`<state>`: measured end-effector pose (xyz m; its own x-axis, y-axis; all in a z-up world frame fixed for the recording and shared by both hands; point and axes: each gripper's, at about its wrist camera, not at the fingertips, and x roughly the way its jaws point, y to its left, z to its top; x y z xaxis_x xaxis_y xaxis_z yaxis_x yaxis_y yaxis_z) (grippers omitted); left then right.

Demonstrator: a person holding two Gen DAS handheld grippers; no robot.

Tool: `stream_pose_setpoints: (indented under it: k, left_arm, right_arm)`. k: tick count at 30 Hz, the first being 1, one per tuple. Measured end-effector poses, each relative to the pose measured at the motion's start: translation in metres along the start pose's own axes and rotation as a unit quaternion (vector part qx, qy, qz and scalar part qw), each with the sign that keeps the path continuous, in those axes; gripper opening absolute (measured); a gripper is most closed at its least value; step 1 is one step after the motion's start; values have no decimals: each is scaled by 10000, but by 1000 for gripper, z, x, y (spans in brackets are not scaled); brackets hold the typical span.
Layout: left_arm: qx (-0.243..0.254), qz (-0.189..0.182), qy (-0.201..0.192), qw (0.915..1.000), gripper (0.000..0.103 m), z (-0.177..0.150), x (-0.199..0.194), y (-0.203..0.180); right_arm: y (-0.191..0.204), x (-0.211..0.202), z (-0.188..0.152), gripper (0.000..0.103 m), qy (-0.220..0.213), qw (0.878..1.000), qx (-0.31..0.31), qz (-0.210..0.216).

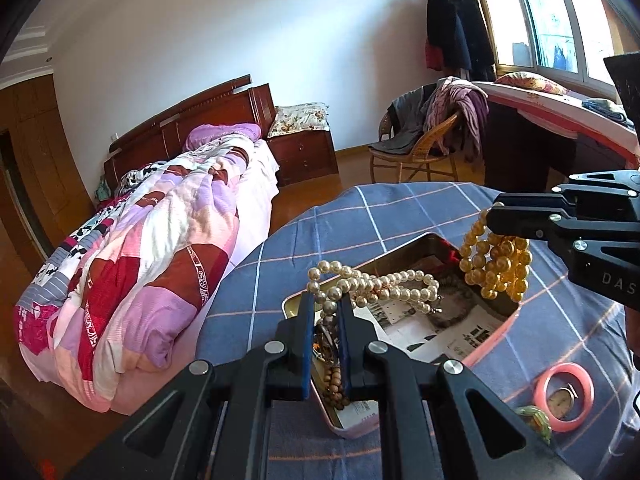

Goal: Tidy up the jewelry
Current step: 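Lift the pearls and gold beads with both tools and carry them over the tin, then lower both strands into the pink tin and open both tools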

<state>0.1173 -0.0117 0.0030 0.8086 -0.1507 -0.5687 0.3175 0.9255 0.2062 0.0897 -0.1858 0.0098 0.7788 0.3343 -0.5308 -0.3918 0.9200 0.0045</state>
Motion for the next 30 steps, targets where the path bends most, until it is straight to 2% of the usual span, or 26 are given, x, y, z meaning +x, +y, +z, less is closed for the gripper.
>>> stream_pose_setpoints:
  k: [30]
  left_arm:
    - [129, 91, 457, 9988, 9, -7, 60, -5]
  right_arm:
    - [-12, 62, -3, 13, 549, 9981, 12, -292]
